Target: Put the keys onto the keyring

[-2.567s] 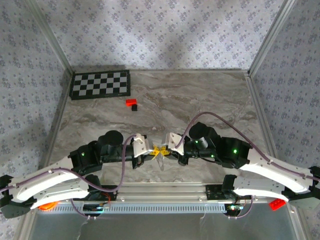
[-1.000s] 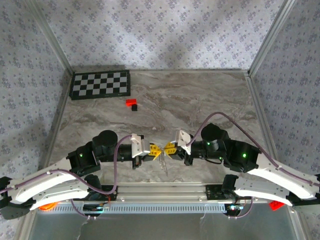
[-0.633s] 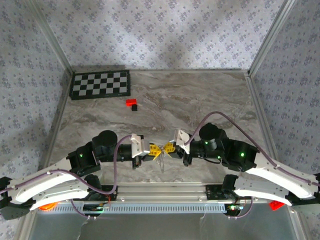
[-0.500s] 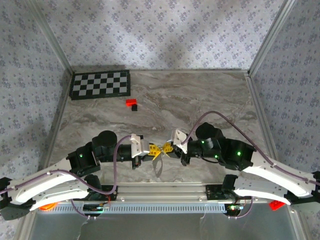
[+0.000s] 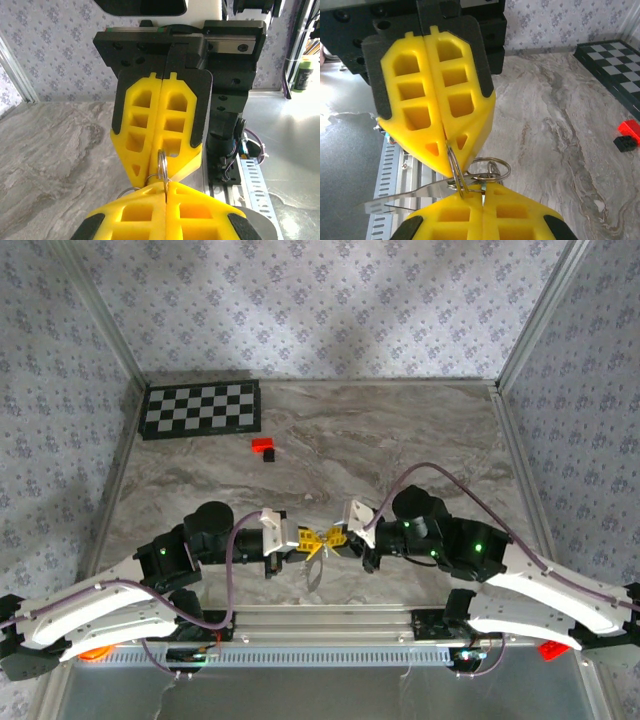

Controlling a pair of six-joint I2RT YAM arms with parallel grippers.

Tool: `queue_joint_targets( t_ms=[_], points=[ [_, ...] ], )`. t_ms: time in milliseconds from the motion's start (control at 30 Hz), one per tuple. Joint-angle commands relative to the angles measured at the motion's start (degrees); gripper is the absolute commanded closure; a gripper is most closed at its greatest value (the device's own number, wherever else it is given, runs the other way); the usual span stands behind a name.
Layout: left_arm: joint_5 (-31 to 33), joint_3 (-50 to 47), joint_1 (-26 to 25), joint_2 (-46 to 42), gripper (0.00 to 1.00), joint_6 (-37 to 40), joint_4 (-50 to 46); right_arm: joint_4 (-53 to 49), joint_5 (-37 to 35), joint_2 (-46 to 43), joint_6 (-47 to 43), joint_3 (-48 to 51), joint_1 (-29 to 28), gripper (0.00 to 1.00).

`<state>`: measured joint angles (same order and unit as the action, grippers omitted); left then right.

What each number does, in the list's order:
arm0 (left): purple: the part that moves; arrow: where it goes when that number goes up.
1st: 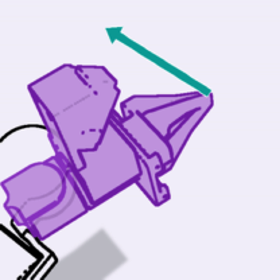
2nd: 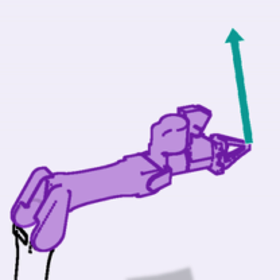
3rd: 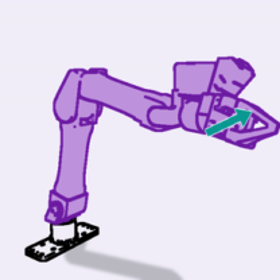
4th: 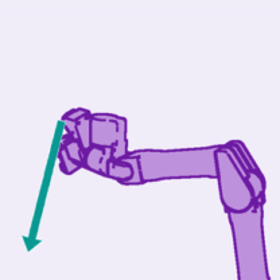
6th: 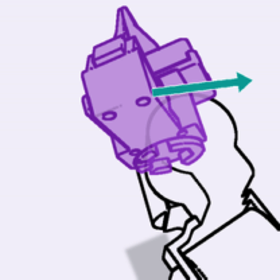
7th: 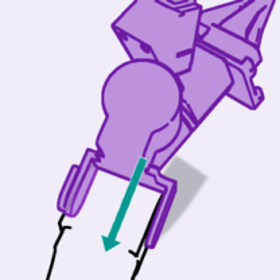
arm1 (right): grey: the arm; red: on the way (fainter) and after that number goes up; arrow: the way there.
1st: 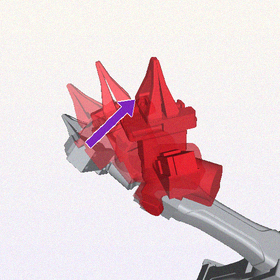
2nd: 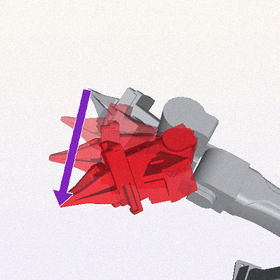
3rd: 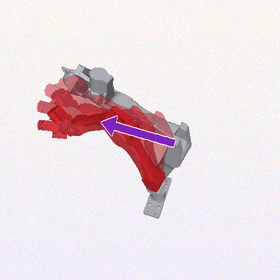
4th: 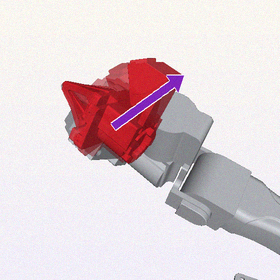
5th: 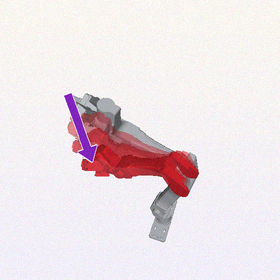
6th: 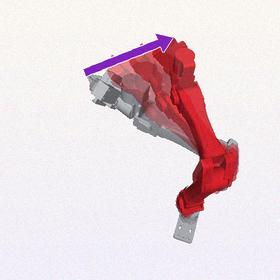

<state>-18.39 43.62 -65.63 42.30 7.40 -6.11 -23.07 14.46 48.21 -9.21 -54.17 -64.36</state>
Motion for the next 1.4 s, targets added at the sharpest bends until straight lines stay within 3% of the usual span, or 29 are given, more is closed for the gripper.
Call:
queue_joint_targets(
  t_ms=[0,267,567,633,1367],
  points=[
    [-2.2,-0.1,0.0,-0.9,1.00,-0.9,5.6,2.4,2.2,-1.9,0.2,1.7,-0.1,0.99],
    [-4.8,-0.7,0.0,-2.1,1.00,-1.4,7.6,3.8,3.7,-3.2,-0.4,3.2,-1.2,0.97],
    [-4.6,-0.5,0.0,-2.9,1.00,-1.9,7.1,6.0,-1.1,-8.0,-0.5,4.5,-2.8,0.57],
    [-4.6,-0.6,0.0,-2.8,1.00,-1.8,7.1,7.0,-3.4,-9.8,-1.0,5.6,-3.2,0.53],
    [-6.1,-0.5,0.0,-1.9,1.00,-1.5,7.2,11.9,-1.2,-6.1,-3.6,4.7,-4.6,0.67]
  ],
)
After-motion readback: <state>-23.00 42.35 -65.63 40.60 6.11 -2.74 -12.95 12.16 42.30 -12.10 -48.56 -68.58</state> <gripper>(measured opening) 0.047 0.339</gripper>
